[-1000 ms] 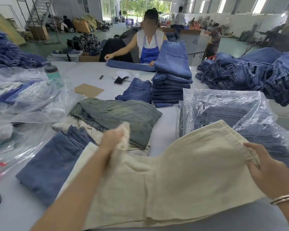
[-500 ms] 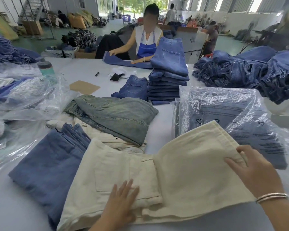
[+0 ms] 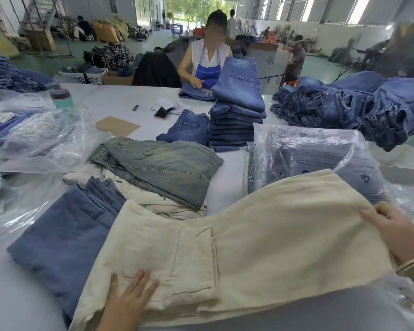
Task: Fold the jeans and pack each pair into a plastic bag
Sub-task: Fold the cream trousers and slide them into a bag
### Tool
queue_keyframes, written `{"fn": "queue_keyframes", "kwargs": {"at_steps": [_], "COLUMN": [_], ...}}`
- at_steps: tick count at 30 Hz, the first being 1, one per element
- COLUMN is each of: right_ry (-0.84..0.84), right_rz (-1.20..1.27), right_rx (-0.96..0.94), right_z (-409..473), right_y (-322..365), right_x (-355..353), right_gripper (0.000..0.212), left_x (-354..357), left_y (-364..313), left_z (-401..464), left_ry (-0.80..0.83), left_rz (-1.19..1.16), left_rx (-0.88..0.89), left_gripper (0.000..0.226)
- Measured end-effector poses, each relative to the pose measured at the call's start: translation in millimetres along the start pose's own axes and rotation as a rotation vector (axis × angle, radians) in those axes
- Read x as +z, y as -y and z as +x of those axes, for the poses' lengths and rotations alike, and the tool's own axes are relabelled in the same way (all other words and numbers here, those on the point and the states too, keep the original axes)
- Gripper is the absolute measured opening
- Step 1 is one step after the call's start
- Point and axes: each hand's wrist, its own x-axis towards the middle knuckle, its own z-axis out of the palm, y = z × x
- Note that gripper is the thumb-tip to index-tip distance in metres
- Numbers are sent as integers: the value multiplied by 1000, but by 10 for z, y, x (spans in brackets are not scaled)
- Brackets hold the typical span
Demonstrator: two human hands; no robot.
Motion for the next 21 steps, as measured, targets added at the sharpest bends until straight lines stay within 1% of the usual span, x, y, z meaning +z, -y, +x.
{"fn": "queue_keyframes", "kwargs": {"at_steps": [1,2,4,5,6,8,9,10,11,12,13,14,15,16,17,18,19,20,21], "right_ry": [20,38,88,123,164,213,214,204,187,160,132,110,100,96,96,93,89,85,82], "right_rz": [37,70,120,172,239,342,375,401,412,410,408,410,418,423,426,420,407,387,379], "right_rx": [7,3,-23,-27,-25,-30,-27,-9,15,40,64,90,115,140,156,167,168,165,164], "right_z": [-7,-23,-77,-120,-172,-258,-284,-294,-297,-299,-300,-305,-307,-319,-319,-320,-315,-329,-343], "right_y": [-21,-20,22,69,129,237,288,324,355,379,390,397,392,391,382,377,372,389,403], "right_x": [12,24,8,-13,-40,-130,-174,-211,-233,-245,-261,-272,-290,-306,-323,-342,-355,-369,-378], "right_gripper": [26,24,16,10,12,25,30,33,36,37,38,37,37,38,40,43,45,47,47], "left_x": [-8,17,22,14,71,93,18,-14,-55,-70,-106,-150,-181,-216,-280,-380,-522,-680,-852], "left_y": [-75,-153,-236,-313,-418,-629,-735,-836,-896,-910,-870,-792,-704,-626,-547,-440,-298,-116,74], "left_z": [-23,-50,-48,-23,10,147,204,251,300,365,417,439,410,408,443,482,526,557,558], "left_ry": [20,-29,-120,-113,-113,-32,44,55,59,60,78,28,-60,-135,-229,-279,-366,-503,-634], "left_rz": [-5,19,104,98,75,-31,-89,-134,-165,-217,-282,-373,-475,-658,-896,-1106,-1225,-1249,-1218], "left_rx": [14,27,32,42,69,109,110,122,105,84,73,30,-49,-149,-309,-502,-696,-823,-892], "left_gripper": [62,64,85,89,88,86,81,72,70,77,90,99,100,91,77,62,46,34,36]}}
